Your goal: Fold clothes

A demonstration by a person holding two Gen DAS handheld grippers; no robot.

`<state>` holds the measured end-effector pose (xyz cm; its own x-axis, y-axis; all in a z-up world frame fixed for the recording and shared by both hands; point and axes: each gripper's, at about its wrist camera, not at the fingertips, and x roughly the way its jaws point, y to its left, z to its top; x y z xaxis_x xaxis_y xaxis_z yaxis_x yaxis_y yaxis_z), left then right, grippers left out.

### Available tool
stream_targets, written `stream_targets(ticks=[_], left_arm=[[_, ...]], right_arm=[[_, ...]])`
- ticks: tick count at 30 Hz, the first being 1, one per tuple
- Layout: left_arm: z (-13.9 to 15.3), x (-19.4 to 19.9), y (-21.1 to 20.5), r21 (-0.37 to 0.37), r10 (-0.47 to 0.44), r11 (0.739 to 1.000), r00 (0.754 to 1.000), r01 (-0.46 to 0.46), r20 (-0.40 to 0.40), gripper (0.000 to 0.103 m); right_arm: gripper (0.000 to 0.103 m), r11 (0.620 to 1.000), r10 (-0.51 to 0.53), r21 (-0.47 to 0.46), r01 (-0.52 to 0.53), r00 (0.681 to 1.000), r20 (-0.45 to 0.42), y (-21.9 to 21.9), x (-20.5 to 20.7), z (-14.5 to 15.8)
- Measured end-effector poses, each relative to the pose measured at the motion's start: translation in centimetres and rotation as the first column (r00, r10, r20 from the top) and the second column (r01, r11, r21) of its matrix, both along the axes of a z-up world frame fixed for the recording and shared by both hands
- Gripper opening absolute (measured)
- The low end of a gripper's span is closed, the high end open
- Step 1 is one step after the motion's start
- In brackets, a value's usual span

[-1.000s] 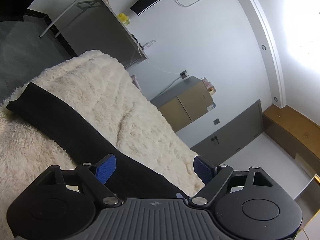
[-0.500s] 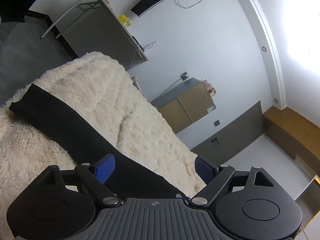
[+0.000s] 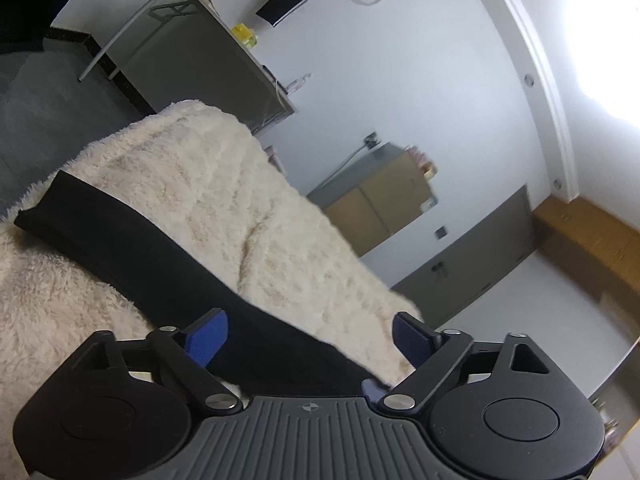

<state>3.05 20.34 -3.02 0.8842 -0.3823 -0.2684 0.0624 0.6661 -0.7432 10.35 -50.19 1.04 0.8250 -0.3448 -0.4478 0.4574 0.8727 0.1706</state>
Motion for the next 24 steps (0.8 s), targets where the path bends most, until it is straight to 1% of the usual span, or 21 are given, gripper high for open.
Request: stream_targets(ticks=[1, 2, 6, 7, 8, 10, 12, 16, 20, 21, 23, 24], left_arm=[[0.2, 0.1, -0.5, 0.049, 0.007, 0.999, 1.0, -0.006, -0.019, 0.102], [0.5, 0.2, -1.0, 0.089, 0.006, 0.996, 0.999, -0.003, -0.031, 0.102], [0.9, 0.5, -2.6, 0.204, -0.016, 0.979, 0.998, 0.027, -0.054, 0.102], [0.9, 0.5, -2.9, 0.219, -0.02, 0.975, 0.998, 0.032, -0.058, 0.102], [1.0, 0.7, -3.3, 0.248, -0.024, 0.968, 0.997, 0.04, -0.068, 0.102], [0.9, 1.1, -3.8, 0.284, -0.029, 0.957, 0.995, 0.054, -0.091, 0.102], [0.7, 1.4, -4.2, 0.314, -0.035, 0.947, 0.993, 0.069, -0.112, 0.102], [0.4, 1.9, -4.8, 0.35, -0.043, 0.933, 0.989, 0.09, -0.14, 0.102], [0.1, 2.0, -5.2, 0.368, -0.042, 0.924, 0.986, 0.099, -0.16, 0.102], [0.1, 2.0, -5.1, 0.364, -0.04, 0.926, 0.986, 0.097, -0.163, 0.102], [0.0, 1.8, -4.8, 0.347, -0.036, 0.933, 0.985, 0.093, -0.167, 0.102], [-0.1, 1.8, -4.5, 0.334, -0.035, 0.938, 0.985, 0.09, -0.169, 0.102]], right_arm=[[0.065, 1.0, 0.012, 0.015, -0.011, 1.0, -0.01, 0.5, 0.1, -0.5], [0.066, 1.0, 0.016, 0.013, -0.016, 1.0, -0.023, 0.8, 0.2, -0.9], [0.072, 1.0, -0.004, -0.027, 0.002, 0.996, -0.091, 2.3, 0.7, -2.4], [0.073, 1.0, -0.013, -0.024, 0.011, 0.995, -0.099, 2.6, 1.3, -2.4], [0.074, 1.0, -0.021, -0.019, 0.019, 0.994, -0.107, 2.6, 1.9, -2.6], [0.08, 0.999, -0.034, -0.009, 0.033, 0.992, -0.119, 2.5, 2.8, -3.0], [0.082, 0.999, -0.04, 0.003, 0.041, 0.992, -0.121, 2.2, 3.3, -3.5], [0.082, 0.998, -0.058, 0.033, 0.062, 0.992, -0.109, 1.6, 3.6, -3.6], [0.082, 0.997, -0.05, 0.049, 0.055, 0.995, -0.089, 1.2, 3.7, -3.7], [0.081, 0.997, -0.044, 0.055, 0.049, 0.996, -0.078, 1.1, 3.5, -3.7], [0.073, 0.996, -0.044, 0.069, 0.048, 0.997, -0.063, 1.0, 3.1, -3.5], [0.068, 0.995, -0.047, 0.082, 0.051, 0.998, -0.048, 0.9, 2.6, -3.3]])
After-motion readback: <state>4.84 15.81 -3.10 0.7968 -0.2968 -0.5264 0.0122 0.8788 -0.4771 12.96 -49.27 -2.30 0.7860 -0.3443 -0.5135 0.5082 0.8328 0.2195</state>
